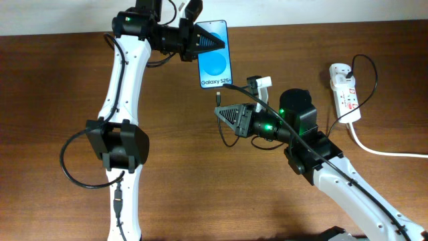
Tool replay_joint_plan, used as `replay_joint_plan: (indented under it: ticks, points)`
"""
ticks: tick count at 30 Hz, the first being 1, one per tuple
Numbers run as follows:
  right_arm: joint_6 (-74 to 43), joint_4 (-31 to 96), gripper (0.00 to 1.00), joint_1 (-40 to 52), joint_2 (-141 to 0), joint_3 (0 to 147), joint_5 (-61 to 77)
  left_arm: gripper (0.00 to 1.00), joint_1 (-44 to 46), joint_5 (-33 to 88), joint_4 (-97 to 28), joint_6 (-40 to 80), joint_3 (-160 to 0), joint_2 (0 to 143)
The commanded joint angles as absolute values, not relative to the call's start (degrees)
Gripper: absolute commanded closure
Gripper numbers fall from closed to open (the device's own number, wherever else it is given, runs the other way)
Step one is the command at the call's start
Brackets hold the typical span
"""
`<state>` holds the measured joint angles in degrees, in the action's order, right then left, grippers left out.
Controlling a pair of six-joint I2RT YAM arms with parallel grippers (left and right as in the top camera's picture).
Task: Plug charger to phone and switch on socket
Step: 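Push the cable connector up into the phone's bottom port with the right gripper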
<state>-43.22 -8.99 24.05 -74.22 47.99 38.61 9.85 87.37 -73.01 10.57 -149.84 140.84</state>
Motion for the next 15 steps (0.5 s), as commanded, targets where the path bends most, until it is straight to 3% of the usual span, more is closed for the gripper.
replay_joint_plan:
  ticks: [1,15]
  points:
    - [-40.49,-9.23,0.96,23.22,-74.41,48.31,37.95,1.0,9.65,86.21,-74.54,11.07,-150.74,139.81]
    - [-39.44,-7.31,0.96,23.22,-74.43,48.31,38.74,1.0,10.13,84.64,-75.94,10.66,-150.74,139.81]
